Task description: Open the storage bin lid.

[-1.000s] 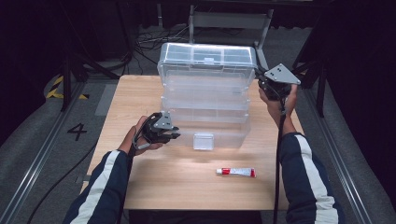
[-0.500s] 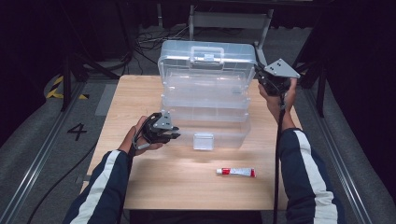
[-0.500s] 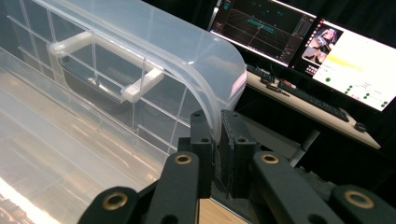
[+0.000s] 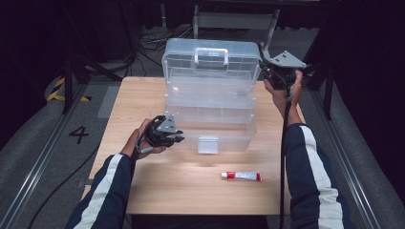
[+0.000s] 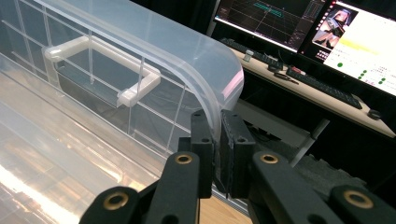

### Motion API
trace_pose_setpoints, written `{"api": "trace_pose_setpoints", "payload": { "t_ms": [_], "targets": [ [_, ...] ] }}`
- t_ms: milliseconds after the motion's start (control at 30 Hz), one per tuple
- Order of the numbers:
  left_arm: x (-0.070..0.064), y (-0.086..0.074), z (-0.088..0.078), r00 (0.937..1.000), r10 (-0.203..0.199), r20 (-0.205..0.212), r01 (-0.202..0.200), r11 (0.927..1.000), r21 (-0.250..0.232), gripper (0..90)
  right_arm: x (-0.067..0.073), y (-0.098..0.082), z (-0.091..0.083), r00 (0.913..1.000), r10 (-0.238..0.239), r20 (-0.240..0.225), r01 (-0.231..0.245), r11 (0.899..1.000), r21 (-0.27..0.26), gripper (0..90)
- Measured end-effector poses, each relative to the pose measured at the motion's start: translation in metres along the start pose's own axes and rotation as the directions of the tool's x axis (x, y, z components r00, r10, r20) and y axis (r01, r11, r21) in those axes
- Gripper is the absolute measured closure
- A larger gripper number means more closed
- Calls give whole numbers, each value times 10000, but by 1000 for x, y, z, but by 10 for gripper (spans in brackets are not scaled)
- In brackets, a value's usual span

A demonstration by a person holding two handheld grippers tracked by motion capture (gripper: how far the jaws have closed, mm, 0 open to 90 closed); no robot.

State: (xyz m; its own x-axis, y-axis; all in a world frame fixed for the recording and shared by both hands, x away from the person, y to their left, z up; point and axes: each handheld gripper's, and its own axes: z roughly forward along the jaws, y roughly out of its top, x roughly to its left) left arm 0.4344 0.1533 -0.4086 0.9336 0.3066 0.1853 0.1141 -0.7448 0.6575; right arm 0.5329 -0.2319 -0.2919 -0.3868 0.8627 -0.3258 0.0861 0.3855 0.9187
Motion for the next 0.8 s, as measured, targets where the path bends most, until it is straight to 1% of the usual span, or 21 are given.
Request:
{"api": "trace_pose_setpoints", "payload": {
  "t_ms": [100, 200, 400, 567, 667, 800],
  "targets": [
    [-1, -1, -2, 10000, 27, -44, -27, 10000, 23, 753, 2, 1, -1, 10000, -6, 10, 6, 10000, 58, 852],
    [-3, -2, -3, 10000, 42, 15, -42, 10000, 30, 753, 5, 1, -3, 10000, 12, 59, -12, 10000, 44, 852],
    [-5, -3, -5, 9995, 231, 199, -232, 9997, 26, 762, 10, -4, -16, 9998, 101, 187, -98, 9999, -126, 852],
    [-9, -3, -6, 9992, 194, 341, -193, 9998, -35, 761, 12, -5, -25, 9998, 56, 208, -54, 9999, -91, 851],
    [-13, -2, -5, 9988, 234, 437, -232, 9997, -49, 770, 11, -4, -23, 9998, 32, 187, -30, 10000, -87, 853],
    [-13, -2, -5, 9992, 191, 362, -189, 9998, -76, 770, 9, -1, -17, 9998, 81, 185, -82, 10000, 31, 854]
  ]
}}
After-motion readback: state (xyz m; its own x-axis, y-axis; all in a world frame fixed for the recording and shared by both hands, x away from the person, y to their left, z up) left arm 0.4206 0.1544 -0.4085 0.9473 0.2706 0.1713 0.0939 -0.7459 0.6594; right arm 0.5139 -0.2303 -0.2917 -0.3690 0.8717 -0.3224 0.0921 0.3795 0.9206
